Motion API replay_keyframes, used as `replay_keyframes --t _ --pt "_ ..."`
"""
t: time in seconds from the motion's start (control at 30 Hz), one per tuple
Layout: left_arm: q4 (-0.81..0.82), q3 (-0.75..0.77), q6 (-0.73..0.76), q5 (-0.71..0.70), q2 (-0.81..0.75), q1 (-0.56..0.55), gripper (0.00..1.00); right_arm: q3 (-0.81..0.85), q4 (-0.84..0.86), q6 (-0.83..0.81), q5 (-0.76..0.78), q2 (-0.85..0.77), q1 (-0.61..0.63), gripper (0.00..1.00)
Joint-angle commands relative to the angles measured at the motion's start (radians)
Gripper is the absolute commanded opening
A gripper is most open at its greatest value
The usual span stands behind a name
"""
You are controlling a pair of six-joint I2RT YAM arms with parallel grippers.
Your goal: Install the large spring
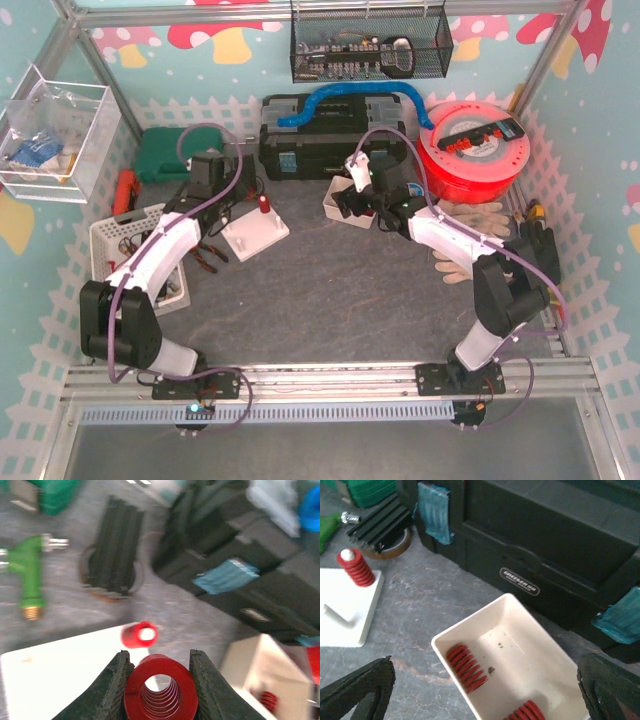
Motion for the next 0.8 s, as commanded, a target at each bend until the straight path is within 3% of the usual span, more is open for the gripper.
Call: replay_keyframes --t 0.0,0.17,0.77 --pt "-0.073 -0.068 0.053 -0.184 -0.028 0.028 0.00 0.053 -0.032 0.084 0.105 0.007 0.003 0.99" --pt "-0.081 -0.088 0.068 -0.194 -0.011 0.039 0.00 0.062 -0.052 0.056 0.033 0.009 0.002 0.99" --pt "-0.117 -0.072 0.122 -0.301 0.050 0.055 0.00 0.063 -0.079 0.031 0.053 0.000 0.003 0.99"
